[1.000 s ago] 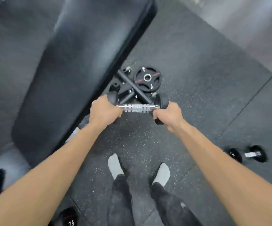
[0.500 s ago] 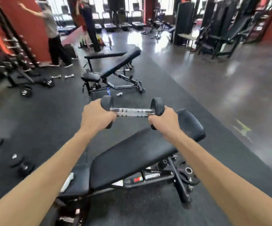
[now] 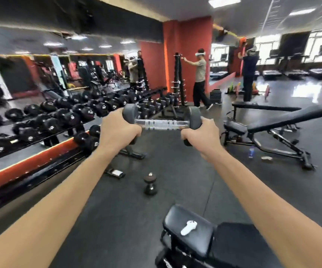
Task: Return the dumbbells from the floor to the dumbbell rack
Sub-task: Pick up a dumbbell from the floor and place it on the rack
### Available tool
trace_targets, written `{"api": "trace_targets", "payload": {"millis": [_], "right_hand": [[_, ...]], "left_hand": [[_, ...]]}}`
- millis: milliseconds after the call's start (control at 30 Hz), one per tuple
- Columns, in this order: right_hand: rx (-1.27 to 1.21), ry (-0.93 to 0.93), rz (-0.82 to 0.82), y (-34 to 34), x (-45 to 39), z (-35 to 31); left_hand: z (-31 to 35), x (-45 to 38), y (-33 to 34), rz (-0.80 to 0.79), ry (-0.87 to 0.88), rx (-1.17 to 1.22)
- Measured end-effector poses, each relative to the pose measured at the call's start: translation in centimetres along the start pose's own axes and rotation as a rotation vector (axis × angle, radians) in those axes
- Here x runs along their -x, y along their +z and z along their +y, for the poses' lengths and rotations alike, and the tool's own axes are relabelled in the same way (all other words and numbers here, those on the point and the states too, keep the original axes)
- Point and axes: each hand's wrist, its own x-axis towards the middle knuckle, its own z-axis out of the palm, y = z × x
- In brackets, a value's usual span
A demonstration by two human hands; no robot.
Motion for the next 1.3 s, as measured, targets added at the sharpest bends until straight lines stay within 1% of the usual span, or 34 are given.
{"api": "trace_targets", "payload": {"millis": [267,400,533,600,700,800,933,1133,1300], "right_hand": [[-0.167,-0.21,-0.372,21.3,-3.2,-7.7],[-0.241,-0.306,-0.568,31.1,-3.1,-12.1],[-0.327,-0.343,-0.758,40.3,-0.9,-16.4],[-0.368,-0.366,-0.848,44.6,1.2,-18.6],[-0.428,-0.387,-1.0,50.8,5.6,-21.6],[-0.466,-0.42,-1.086,56.7,10.3,-24.4],[-0.499,-0.425,-1.141,64.7,16.7,-27.8],[-0.486,-0.39,-1.156,76.6,24.6,-33.3],[-0.459,-0.389,-1.174,86.2,28.7,-36.3]], "left_hand": [[-11.1,-2.9,-14.8,0.415,-0.157,-0.182],[-15.2,-3.2,-21.4,0.601,-0.279,-0.243],[-18.6,-2.1,-27.7,0.784,-0.367,-0.341],[-20.0,-0.8,-30.7,0.854,-0.418,-0.414],[-22.8,1.3,-36.2,0.96,-0.487,-0.454],[-26.5,3.2,-42.1,1.007,-0.525,-0.497],[-32.1,5.4,-49.9,1.046,-0.515,-0.575],[-40.4,6.2,-61.3,1.063,-0.555,-0.599],[-48.3,5.6,-68.6,1.075,-0.581,-0.615]]}}
